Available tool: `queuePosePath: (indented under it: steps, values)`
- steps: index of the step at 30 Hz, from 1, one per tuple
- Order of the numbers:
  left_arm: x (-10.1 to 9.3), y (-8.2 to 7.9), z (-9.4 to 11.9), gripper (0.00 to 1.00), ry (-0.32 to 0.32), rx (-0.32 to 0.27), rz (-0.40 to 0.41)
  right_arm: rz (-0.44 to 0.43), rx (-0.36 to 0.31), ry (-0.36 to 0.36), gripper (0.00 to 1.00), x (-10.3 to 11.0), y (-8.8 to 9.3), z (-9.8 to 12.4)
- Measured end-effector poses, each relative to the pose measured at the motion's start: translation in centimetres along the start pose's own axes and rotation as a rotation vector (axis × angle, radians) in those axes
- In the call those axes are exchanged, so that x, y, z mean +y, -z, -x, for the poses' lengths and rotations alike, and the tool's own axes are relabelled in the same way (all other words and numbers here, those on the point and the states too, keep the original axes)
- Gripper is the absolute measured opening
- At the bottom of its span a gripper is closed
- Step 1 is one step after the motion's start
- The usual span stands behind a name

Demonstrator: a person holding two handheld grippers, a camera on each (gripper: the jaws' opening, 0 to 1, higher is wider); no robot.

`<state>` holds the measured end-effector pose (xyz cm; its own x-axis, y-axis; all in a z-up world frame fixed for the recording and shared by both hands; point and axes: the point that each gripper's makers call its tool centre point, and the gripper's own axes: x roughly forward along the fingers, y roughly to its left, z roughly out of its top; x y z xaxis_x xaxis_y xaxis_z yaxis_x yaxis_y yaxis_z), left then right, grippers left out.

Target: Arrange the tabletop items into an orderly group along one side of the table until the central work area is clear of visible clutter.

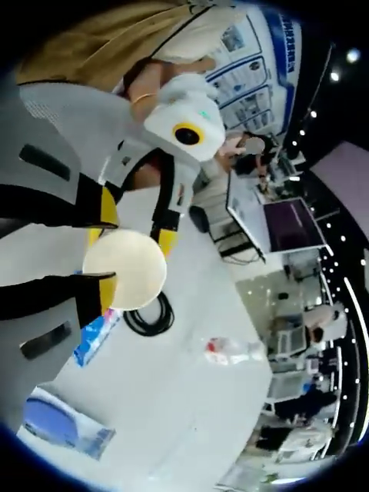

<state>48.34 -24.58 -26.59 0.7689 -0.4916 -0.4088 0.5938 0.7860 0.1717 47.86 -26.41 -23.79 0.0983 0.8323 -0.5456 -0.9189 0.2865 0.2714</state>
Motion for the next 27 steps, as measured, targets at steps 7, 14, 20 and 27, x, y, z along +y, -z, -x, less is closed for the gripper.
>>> queuePosePath:
  steps: [7,14,20,27]
  values:
    - [1.1,-0.8,0.3,0.38,-0.024,-0.06,0.104,-0.051,-0.074,0.028,0.57,-0.8,-0.8,0.3]
    - [1.6,-0.9,0.4,0.38,-0.051,-0.074,0.115,-0.109,-0.19,0.033,0.76,-1.0,-2.2,0.8]
    - [1.8,-1.4,0.4,0.38,-0.063,-0.102,0.119,-0.144,-0.222,0.06,0.84,-1.8,-2.0,1.2]
    - [2.1,-1.7,0.5,0.38,-0.077,-0.119,0.128,-0.187,-0.316,0.086,0.96,-2.8,-2.3,2.4]
